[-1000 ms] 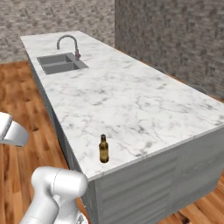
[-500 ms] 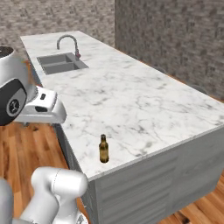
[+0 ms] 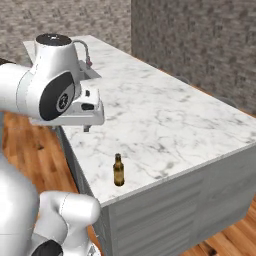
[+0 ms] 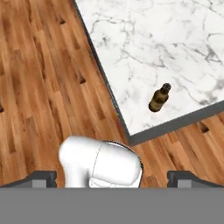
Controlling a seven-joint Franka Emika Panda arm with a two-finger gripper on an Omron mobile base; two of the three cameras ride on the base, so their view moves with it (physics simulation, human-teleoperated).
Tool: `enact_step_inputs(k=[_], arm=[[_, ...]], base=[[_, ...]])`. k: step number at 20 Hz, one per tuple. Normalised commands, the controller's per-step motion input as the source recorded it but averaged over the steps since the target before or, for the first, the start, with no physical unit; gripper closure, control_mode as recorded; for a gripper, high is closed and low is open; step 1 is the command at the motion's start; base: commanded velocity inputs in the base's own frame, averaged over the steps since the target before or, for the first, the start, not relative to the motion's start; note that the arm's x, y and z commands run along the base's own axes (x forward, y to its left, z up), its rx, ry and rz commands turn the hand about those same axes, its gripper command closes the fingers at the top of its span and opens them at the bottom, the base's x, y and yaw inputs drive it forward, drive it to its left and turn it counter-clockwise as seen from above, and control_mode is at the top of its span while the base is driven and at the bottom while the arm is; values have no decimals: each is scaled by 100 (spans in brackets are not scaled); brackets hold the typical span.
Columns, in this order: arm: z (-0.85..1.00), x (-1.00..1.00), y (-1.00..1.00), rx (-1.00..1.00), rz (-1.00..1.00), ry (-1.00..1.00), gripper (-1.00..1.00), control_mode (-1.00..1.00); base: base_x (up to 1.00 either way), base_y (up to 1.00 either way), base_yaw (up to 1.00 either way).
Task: Pick the milk, beer from the counter and place them in the open cabinet.
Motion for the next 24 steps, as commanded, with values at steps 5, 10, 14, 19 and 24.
enact_step_inputs(k=[5,10,14,19,24], arm=[[0,33,-72,26,19,-15,-100,-100],[0,22,-47,21,21,-19,-100,-100],[-27,25,-15,6,21,-21,-100,-100],[-46,43,0,0,26,-23,-100,-100],[-21,10,-5,0,22,-16,-100,-100]], base=[[0,0,0],[0,0,0],[0,0,0],[0,0,0],[0,0,0]])
